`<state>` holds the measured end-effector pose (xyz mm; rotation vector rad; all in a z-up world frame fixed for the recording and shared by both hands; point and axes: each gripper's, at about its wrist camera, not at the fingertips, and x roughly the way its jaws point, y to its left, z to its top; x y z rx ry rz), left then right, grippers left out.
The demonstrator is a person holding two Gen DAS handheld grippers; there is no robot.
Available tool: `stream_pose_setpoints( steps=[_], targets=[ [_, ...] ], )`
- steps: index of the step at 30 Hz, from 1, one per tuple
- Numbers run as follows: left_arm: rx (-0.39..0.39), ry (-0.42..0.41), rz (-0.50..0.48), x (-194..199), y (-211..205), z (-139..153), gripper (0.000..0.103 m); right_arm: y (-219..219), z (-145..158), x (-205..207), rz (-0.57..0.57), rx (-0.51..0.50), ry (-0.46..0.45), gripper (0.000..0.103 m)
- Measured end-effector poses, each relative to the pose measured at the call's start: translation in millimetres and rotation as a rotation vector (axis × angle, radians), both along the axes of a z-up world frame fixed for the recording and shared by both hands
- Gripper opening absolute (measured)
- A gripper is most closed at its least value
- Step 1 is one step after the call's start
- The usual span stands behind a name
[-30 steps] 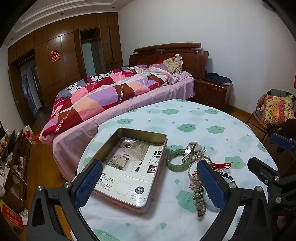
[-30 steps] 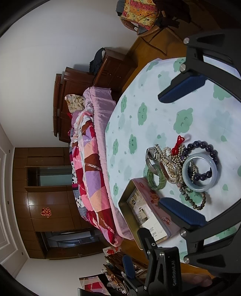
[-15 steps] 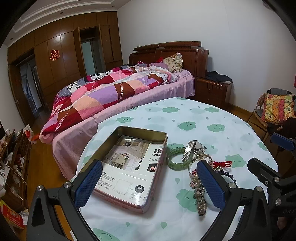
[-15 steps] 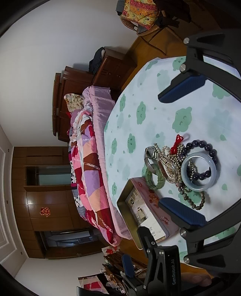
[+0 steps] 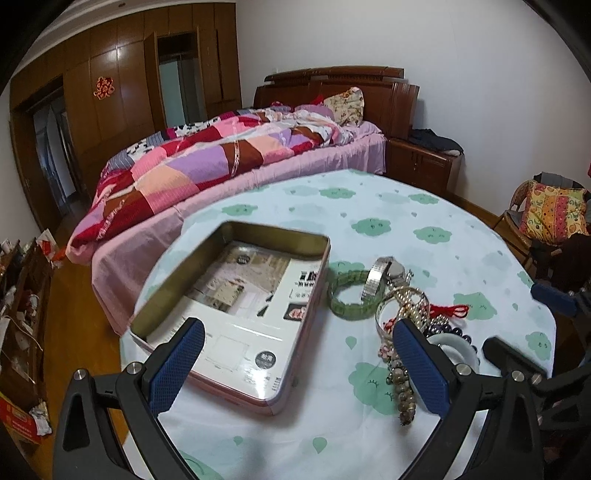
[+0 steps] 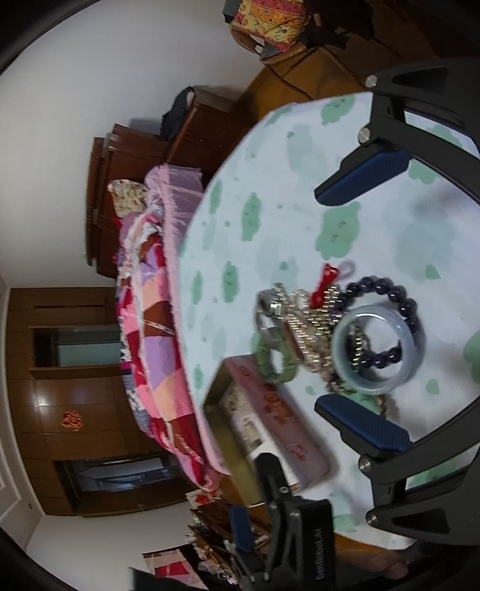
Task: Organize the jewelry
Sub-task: 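Lower the right gripper onto the pale jade bangle and close on it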
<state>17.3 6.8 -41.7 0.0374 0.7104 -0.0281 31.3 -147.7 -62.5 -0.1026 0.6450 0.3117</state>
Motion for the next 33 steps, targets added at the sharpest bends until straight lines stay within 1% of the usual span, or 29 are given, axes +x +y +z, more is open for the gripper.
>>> stream_pose_setpoints(
  steps=[3,9,12,16,19,21,22,23,25,27,31,33],
  targets=[
    [-0.001,0.015,0.004,4.6,-0.5,-9.4,0.101,1.5,-17.5,3.6,0.020,-0.001,0.057,0.103],
    [0.010,0.031,0.035,12.5,5.7,-20.9,0.101,2.4,-27.6,7.8,0.053,0.006,0.122,0.103],
    [0.012,0.028,0.042,14.0,6.9,-22.8,0.101,7.9,-30.9,7.4,0.074,-0.009,0.134,0.103],
    [0.003,0.028,0.024,15.8,6.3,-24.8,0.101,19.0,-35.4,6.0,0.110,-0.053,0.139,0.103],
    [-0.005,0.033,0.017,16.8,5.5,-25.8,0.102,25.6,-41.1,10.4,0.123,-0.084,0.155,0.100],
    [-0.014,0.039,0.014,18.1,4.3,-26.9,0.101,27.3,-44.8,12.2,0.135,-0.090,0.172,0.099],
    [-0.018,0.043,0.013,18.9,3.7,-27.5,0.101,28.6,-46.0,13.5,0.137,-0.094,0.174,0.097],
    [-0.023,0.046,0.009,19.3,2.9,-28.0,0.101,29.0,-46.9,13.8,0.142,-0.095,0.178,0.093],
    [-0.026,0.050,0.006,19.9,0.9,-28.5,0.102,30.8,-48.0,13.4,0.153,-0.101,0.179,0.088],
    [-0.031,0.050,-0.001,20.5,-1.2,-28.3,0.101,32.3,-47.8,12.0,0.165,-0.109,0.172,0.076],
    [-0.039,0.052,-0.022,23.2,-5.6,-27.3,0.101,31.2,-49.6,12.9,0.171,-0.094,0.177,0.076],
    [-0.035,0.052,-0.035,25.3,-9.9,-26.5,0.102,25.0,-47.2,14.0,0.148,-0.069,0.168,0.076]
  ],
)
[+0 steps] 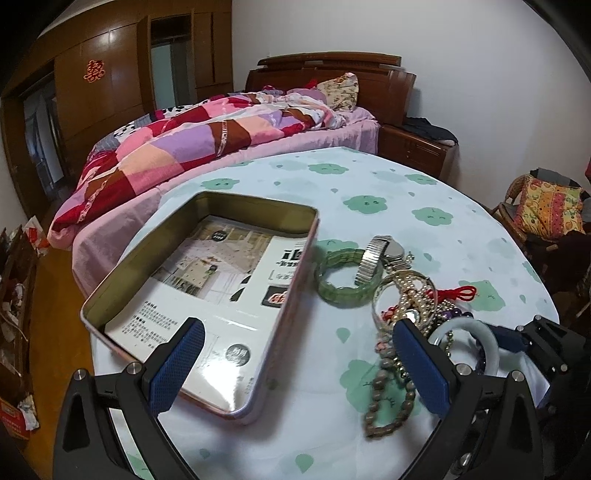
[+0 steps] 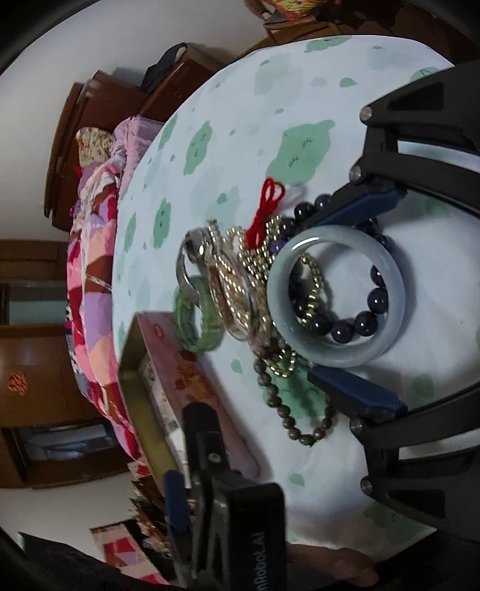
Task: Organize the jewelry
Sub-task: 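Lower the right gripper onto the pale jade bangle and close on it, then grasp the silver bangle with the left gripper while the right gripper holds the jade bangle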
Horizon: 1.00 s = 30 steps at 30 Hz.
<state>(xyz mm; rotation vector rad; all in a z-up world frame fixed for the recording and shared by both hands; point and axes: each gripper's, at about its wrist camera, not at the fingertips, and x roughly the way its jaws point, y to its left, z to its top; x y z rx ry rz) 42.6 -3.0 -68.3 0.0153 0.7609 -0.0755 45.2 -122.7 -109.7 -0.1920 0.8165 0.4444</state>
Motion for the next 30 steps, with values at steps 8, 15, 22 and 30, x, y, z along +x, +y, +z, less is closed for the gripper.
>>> stream_pose_setpoints(
  steps=[8,15,22,30],
  targets=[
    [0.005,-0.013,-0.081,13.0,-26.4,4.5,0.101,-42.5,19.4,16.9,-0.163,0.042,-0.079,0.076],
    [-0.023,0.034,-0.146,35.6,-52.6,-8.3,0.101,-72.0,16.2,40.3,-0.276,0.032,-0.089,0.076],
    [-0.071,0.097,-0.165,52.7,-60.1,-23.2,0.101,-78.2,11.8,38.5,-0.299,0.043,-0.084,0.076],
    [-0.044,0.081,-0.176,49.9,-62.2,-25.7,0.101,-83.6,8.9,38.3,-0.303,0.067,-0.068,0.076]
  ],
)
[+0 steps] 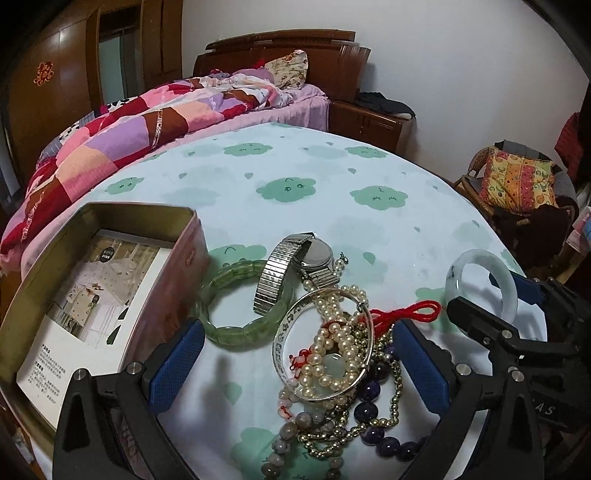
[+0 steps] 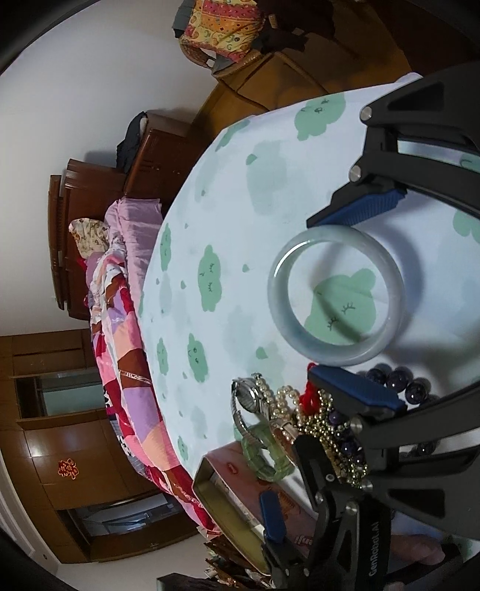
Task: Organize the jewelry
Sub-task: 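Grasp the silver bangle with the left gripper while the right gripper holds the jade bangle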
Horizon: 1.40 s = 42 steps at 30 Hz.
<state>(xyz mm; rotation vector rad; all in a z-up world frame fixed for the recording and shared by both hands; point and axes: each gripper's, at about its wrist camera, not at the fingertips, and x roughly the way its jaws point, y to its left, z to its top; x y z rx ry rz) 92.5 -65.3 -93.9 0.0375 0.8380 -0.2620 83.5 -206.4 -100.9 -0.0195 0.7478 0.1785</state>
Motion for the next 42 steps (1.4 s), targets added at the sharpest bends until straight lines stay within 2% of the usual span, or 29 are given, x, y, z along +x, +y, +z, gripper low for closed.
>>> stream_pose_setpoints(
  steps=[6,8,13,15,19,25,29,35,42],
  targets=[
    [0.013,-0.024,-0.024,-3.8,-3.5,0.0,0.096,-1.7,0.7,-0.8,-0.005,0.005,-0.005,0.076],
    [0.020,-0.017,-0.043,-4.3,-5.3,-1.8,0.086,-4.0,1.1,-1.3,-0.007,0.020,-0.014,0.076],
    [0.005,0.025,-0.055,-0.6,-4.3,-7.3,0.084,-9.4,1.6,-2.1,-0.019,0.049,-0.018,0.076],
    [-0.007,0.047,-0.061,1.9,-3.5,-10.2,0.079,-7.8,1.9,-2.6,-0.015,0.043,-0.022,0.076],
    [-0.051,0.079,-0.069,4.9,0.7,-13.7,0.059,-5.6,1.1,-2.8,-0.005,0.035,-0.020,0.076],
    [-0.057,0.069,-0.069,2.4,1.2,-12.3,0.059,-3.2,0.5,-3.2,0.003,0.025,-0.020,0.076],
    [-0.051,0.031,-0.058,-3.6,3.2,-7.1,0.059,-2.7,0.3,-3.3,0.004,0.027,-0.019,0.076],
    [0.013,-0.040,-0.044,-18.4,1.8,1.6,0.059,-2.6,0.6,-3.3,0.006,0.029,-0.022,0.076],
    [0.013,-0.096,-0.057,-31.4,5.9,18.5,0.059,-3.2,2.3,-4.2,0.011,0.038,-0.030,0.076]
  ],
)
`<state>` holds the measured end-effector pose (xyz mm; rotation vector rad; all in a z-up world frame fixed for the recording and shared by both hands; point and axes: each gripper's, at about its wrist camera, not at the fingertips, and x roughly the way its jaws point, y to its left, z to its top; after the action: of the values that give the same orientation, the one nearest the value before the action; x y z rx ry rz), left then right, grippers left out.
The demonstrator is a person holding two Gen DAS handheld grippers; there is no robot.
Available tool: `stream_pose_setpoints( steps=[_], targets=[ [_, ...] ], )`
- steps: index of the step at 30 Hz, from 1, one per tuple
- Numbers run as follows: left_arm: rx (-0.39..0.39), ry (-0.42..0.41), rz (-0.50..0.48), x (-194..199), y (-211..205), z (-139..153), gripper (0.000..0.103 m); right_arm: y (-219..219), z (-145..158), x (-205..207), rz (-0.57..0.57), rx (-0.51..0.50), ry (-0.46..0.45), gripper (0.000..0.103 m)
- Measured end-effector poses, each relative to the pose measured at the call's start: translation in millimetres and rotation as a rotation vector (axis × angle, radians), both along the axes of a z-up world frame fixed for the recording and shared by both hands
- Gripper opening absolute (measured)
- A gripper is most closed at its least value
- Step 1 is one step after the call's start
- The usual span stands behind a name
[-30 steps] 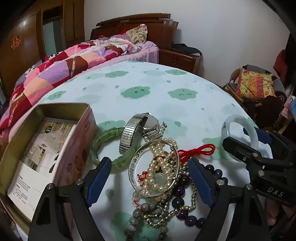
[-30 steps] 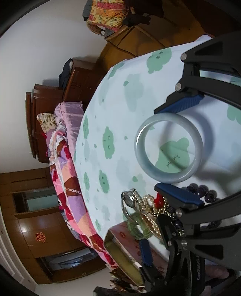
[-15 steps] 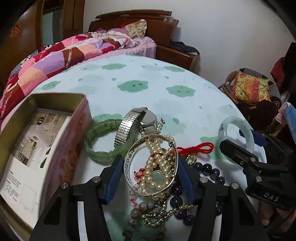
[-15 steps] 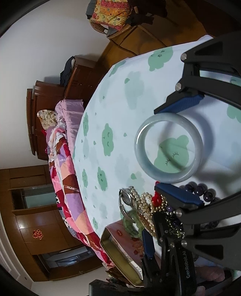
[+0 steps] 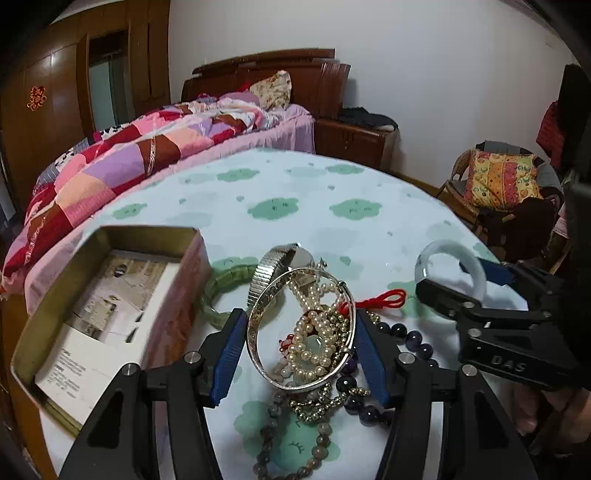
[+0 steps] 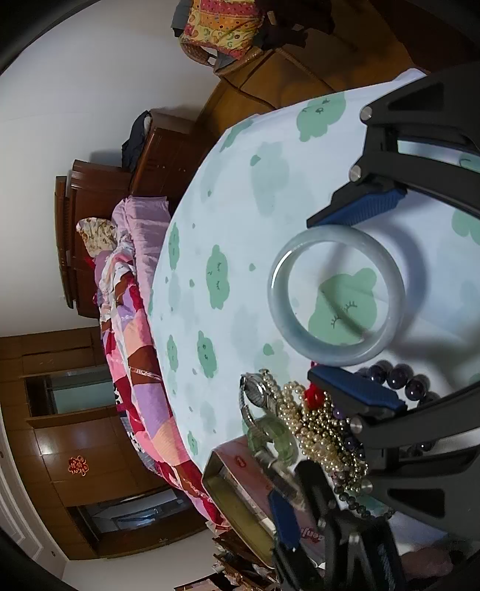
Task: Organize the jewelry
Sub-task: 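Grasp the silver bangle with the left gripper while the right gripper holds the jade bangle, then lower the silver bangle into the tin with the left gripper while the right carries the jade bangle over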
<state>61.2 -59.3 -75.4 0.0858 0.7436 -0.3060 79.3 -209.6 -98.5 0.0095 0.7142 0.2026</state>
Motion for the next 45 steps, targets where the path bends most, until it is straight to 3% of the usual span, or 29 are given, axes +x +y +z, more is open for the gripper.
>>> stream_pose_setpoints(
  steps=[11,22,35,38,45],
  targets=[
    [0.004,-0.070,0.091,-1.2,43.1,30.5,0.059,20.9,20.1,6.9,0.088,-0.003,-0.005,0.076],
    [0.084,-0.096,0.242,36.4,107.5,34.7,0.059,97.5,55.6,41.5,0.284,-0.067,-0.067,0.076],
    [0.069,-0.056,0.293,64.2,146.0,18.5,0.059,187.4,32.4,87.4,0.431,-0.148,-0.028,0.076],
    [0.092,-0.042,0.304,70.6,150.1,11.5,0.058,197.5,26.1,90.2,0.446,-0.175,-0.017,0.076],
    [0.063,-0.024,0.279,76.1,157.8,7.4,0.058,207.8,13.1,96.5,0.480,-0.216,0.005,0.076]
  ],
)
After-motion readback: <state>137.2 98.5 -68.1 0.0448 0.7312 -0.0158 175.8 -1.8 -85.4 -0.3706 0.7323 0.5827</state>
